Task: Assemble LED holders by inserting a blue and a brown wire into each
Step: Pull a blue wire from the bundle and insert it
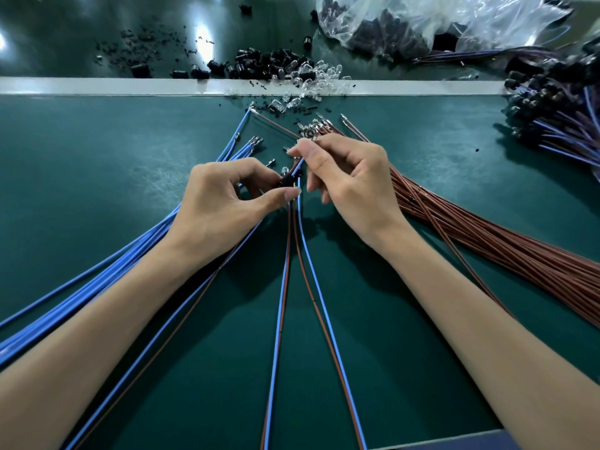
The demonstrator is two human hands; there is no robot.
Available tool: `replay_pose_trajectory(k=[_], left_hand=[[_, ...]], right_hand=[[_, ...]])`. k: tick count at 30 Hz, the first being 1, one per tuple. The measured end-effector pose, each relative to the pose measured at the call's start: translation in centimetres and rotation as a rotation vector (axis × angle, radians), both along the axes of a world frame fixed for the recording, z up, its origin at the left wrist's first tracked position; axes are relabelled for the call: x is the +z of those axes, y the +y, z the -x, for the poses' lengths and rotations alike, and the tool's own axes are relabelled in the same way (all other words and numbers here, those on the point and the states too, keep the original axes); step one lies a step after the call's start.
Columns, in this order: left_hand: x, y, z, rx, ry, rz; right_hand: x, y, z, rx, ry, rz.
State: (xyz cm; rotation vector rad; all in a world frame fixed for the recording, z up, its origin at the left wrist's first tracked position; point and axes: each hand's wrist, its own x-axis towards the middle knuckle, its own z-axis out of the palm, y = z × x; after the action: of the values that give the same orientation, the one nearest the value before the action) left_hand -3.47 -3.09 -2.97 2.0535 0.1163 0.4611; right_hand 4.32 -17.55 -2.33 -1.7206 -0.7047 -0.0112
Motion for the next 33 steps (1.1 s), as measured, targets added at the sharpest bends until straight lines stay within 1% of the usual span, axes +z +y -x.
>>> replay_pose_trajectory(k=[6, 13, 17, 26, 28, 33], left_hand=[[0.04, -0.14, 0.01, 0.018, -0.024, 0.016], [0.05, -0.18, -0.04, 0.013, -0.015, 0.027], [-0.02, -0.25, -0.05, -0.002, -0.005, 0.019], [-0.01, -0.30, 0.05, -0.063, -0.004, -0.036], [0.01, -0.30, 0.05, -0.065, -0.007, -0.032], [-0.27, -0.22, -0.05, -0.065, -0.001, -0.005]], right_hand=[[0.36, -0.14, -0.80, -0.126, 0.035, -0.049], [0.06, -0.21, -0.86, -0.031, 0.084, -0.056], [-0.11, 0.03, -0.44, 0.045, 0.063, -0.034], [-0.18, 0.02, 0.00, 0.130, 0.032, 0.014], [-0.21, 0.08, 0.03, 0.127, 0.027, 0.015], [-0.10, -0.07, -0.52, 0.038, 0.024, -0.004]])
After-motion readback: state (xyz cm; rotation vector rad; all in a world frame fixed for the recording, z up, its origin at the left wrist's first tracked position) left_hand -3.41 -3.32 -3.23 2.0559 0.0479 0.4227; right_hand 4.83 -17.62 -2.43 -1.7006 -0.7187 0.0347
